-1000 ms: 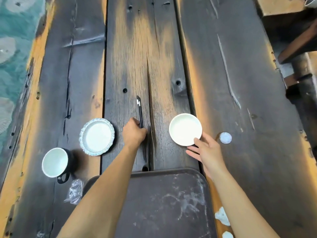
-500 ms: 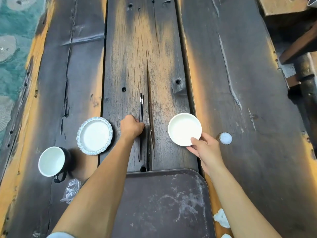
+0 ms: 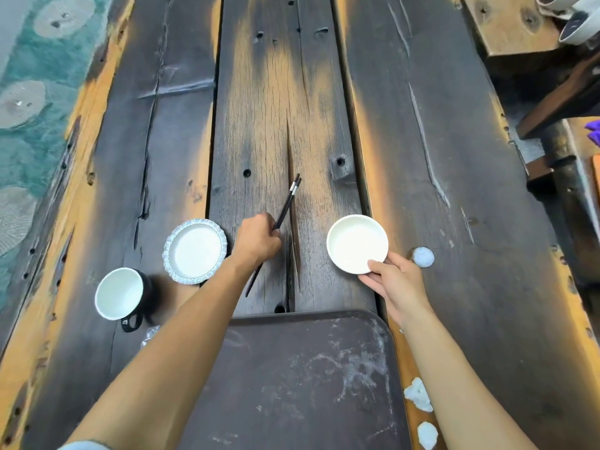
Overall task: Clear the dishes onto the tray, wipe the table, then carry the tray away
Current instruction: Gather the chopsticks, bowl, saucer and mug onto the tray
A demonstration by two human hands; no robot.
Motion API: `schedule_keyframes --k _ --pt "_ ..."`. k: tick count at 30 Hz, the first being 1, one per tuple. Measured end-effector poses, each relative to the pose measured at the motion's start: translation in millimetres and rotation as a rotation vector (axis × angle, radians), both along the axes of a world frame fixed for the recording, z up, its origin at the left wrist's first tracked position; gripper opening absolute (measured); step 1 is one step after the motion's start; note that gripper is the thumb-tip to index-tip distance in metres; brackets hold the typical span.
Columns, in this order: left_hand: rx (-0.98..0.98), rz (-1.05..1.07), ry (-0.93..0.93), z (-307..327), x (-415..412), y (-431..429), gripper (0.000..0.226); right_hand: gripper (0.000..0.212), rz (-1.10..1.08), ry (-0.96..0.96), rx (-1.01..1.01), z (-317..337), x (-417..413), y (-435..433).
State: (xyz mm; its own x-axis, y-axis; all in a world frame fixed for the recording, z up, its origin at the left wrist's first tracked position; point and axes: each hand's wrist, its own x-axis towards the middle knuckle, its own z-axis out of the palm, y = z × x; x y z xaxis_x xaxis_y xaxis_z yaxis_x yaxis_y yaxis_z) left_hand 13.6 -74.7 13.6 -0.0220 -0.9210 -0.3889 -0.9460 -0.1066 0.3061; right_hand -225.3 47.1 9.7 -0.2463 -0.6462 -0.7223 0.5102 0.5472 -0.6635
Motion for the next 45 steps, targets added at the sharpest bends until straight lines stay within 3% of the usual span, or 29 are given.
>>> schedule_keyframes --k 8,16,26,31,38,45 --pt "0.002 -0.459 -0.075 10 34 83 0.02 0.043 -0.042 0.047 -0.005 25 7 59" --pt "0.111 -0.699 -0.135 -10 44 159 0.023 0.043 -0.085 0.069 0.026 36 13 117" --pt "-0.003 -0.62 -0.195 -32 47 177 0.023 0.049 -0.092 0.063 0.036 33 15 142" --pt "-0.04 -0.598 -0.211 -39 50 186 0.022 0.029 -0.063 0.058 0.034 30 19 146" --pt "-0.084 -0.578 -0.206 -37 50 190 0.041 0.045 -0.052 0.007 0.073 17 27 152" --pt "-0.116 -0.604 -0.267 -33 47 189 0.03 0.043 0.003 0.014 0.142 1 40 157"
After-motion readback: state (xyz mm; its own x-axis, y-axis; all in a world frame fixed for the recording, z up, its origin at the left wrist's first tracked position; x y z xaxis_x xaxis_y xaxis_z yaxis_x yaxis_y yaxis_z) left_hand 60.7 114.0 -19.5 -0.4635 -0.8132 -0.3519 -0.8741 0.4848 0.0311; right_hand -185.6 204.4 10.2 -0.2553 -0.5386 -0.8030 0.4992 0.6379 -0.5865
